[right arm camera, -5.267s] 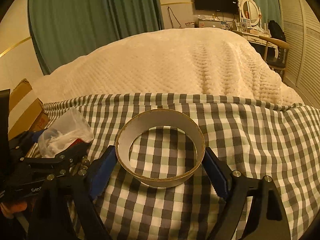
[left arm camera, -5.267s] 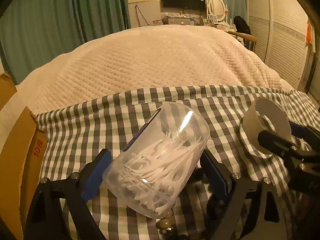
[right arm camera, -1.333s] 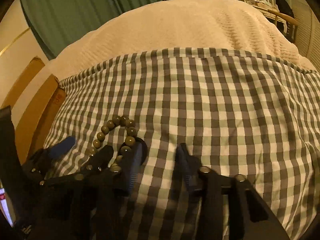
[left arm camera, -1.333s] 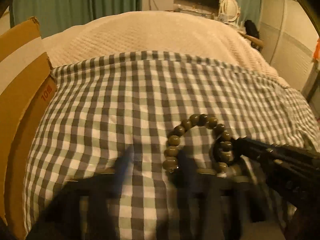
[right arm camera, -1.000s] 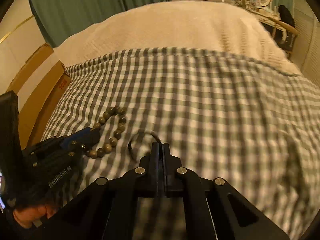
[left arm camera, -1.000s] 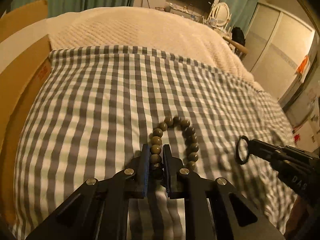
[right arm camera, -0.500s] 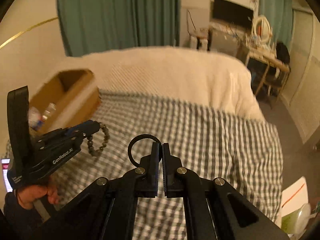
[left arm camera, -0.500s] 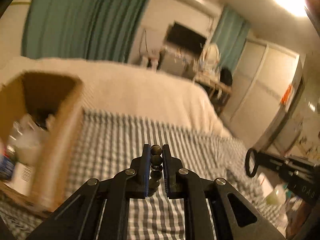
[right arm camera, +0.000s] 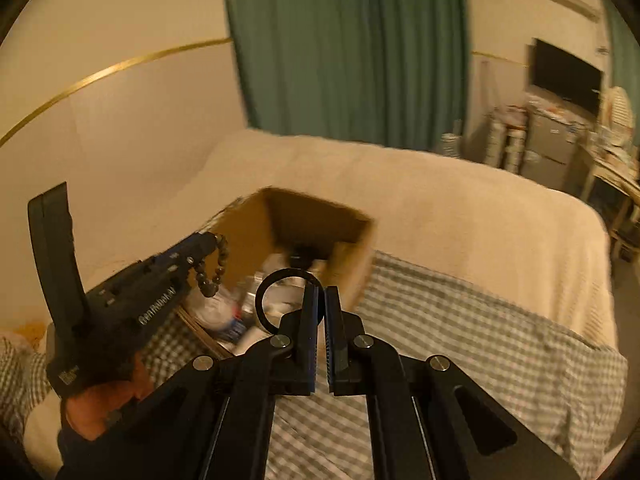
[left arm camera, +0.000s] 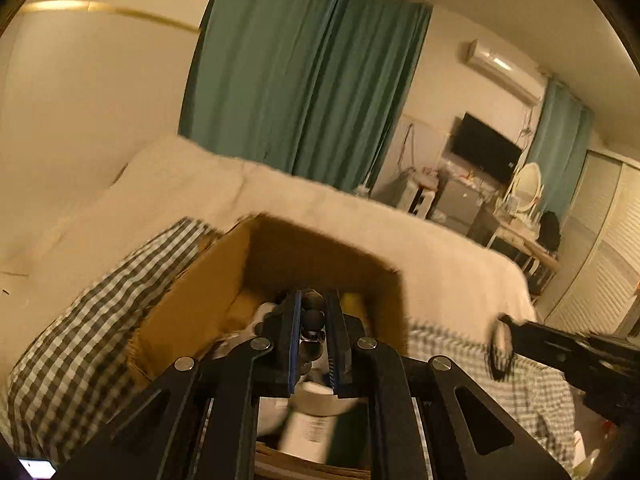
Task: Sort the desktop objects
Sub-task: 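Carry the bracelet and hair tie into the cardboard box and release them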
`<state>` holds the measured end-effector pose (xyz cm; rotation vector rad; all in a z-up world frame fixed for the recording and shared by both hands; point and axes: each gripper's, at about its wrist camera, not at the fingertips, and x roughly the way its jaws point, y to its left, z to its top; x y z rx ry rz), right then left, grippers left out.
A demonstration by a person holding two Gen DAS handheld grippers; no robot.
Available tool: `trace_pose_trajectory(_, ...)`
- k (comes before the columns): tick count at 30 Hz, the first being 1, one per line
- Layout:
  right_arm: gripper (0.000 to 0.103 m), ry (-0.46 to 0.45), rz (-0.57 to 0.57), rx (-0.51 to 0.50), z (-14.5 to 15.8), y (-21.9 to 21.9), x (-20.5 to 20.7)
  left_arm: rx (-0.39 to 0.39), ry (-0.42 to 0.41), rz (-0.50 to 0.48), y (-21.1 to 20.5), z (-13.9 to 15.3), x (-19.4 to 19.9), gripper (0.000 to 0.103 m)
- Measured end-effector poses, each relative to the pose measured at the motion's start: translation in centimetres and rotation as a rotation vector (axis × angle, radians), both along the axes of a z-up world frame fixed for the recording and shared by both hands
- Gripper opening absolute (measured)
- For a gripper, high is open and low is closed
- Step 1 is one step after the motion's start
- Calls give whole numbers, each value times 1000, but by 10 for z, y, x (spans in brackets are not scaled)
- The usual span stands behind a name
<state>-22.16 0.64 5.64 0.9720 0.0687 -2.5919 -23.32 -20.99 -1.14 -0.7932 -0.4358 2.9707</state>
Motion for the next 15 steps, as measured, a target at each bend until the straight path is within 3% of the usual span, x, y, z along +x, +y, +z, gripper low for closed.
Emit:
trace_pose_trajectory(1,3,-36,34,20,-18,-32,-28,2,-8,-3,-5,-8,-5,11)
trace_pose_trajectory(4,2,-55,45,58,-38,-60,-55,-14,-65,5,-15,-29,-18,11)
trace_pose_trajectory(7,3,-83,36,87,-56,-76,-76,-25,-61,-20,-17,-37,-23,11)
trace_pose_trajectory(8,7,-83,36,87,-56,-76,-76,-19,-48,-32,-16,-37,-23,13)
trace_pose_trajectory(9,22,-97,33,95,-60,-75,-80,-21,-41,-31,-14,-38,-20,18)
trace_pose_trajectory(10,31,-101,6,94,-63,-70,-82,-30,-39,-24,-12,-37,-19,23)
trace_pose_trajectory(11,44,-85,-10,81,-64,-63,-79,-42,-39,-24,-8,-35,-18,43)
trace_pose_trajectory(12,49,-69,-29,56,-60,-54,-73,-52,-34,-21,-5,-32,-15,65)
trace_pose_trajectory(15,51,-72,-71,-11,-46,-26,-56,-47,16,0,1,-18,3,82)
